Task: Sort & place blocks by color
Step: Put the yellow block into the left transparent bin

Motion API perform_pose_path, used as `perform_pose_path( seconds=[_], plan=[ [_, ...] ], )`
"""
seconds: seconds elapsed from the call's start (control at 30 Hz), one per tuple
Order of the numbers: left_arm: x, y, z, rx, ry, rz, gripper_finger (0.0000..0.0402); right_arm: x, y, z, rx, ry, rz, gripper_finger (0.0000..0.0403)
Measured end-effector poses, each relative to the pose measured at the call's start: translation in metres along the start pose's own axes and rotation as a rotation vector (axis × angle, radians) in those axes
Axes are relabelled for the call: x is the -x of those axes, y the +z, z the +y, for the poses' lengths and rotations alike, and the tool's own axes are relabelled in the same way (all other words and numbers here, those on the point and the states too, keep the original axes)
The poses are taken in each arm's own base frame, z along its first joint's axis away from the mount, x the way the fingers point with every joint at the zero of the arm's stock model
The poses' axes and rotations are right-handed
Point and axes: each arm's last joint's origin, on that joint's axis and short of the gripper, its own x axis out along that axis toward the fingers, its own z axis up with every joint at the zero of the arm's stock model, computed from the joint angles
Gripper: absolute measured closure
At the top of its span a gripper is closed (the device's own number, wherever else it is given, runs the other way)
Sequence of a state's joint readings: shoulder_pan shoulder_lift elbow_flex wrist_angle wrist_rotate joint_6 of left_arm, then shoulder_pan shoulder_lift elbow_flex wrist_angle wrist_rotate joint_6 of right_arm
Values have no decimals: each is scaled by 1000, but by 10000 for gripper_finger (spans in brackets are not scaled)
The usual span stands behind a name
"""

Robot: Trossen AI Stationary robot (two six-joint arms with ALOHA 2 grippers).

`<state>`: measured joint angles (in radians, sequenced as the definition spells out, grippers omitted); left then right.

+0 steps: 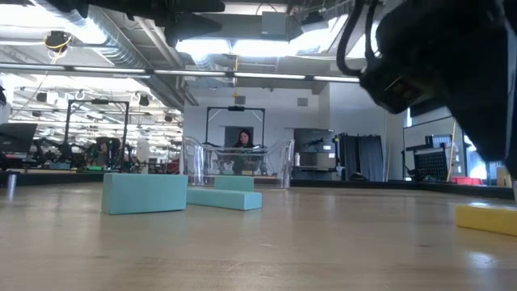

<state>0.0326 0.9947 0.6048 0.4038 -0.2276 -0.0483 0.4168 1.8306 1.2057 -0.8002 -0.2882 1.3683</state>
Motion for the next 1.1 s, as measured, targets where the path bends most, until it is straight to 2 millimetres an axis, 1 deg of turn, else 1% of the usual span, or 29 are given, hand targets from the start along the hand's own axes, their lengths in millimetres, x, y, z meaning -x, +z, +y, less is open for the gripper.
perform_pose_path(
  seconds=[0.23,0.57,0.8,0.87,0.93,1.03,1.1],
  plan=[
    [0,0,0,0,0,0,151,-14,5,2,7,-20,-7,71],
    [0,0,0,0,0,0,151,-27,9,3,10,-38,3,71],
    [0,0,0,1,0,-1,151,-36,7,6,20,-45,16,74],
    [0,0,0,1,0,-1,150,-36,6,5,21,-48,17,84],
    [0,0,0,1,0,-1,150,-36,6,5,23,-53,17,103],
    [0,0,0,1,0,-1,150,-37,6,4,57,-66,13,149],
    [0,0,0,1,0,-1,150,-37,6,2,100,-80,17,190]
  ],
)
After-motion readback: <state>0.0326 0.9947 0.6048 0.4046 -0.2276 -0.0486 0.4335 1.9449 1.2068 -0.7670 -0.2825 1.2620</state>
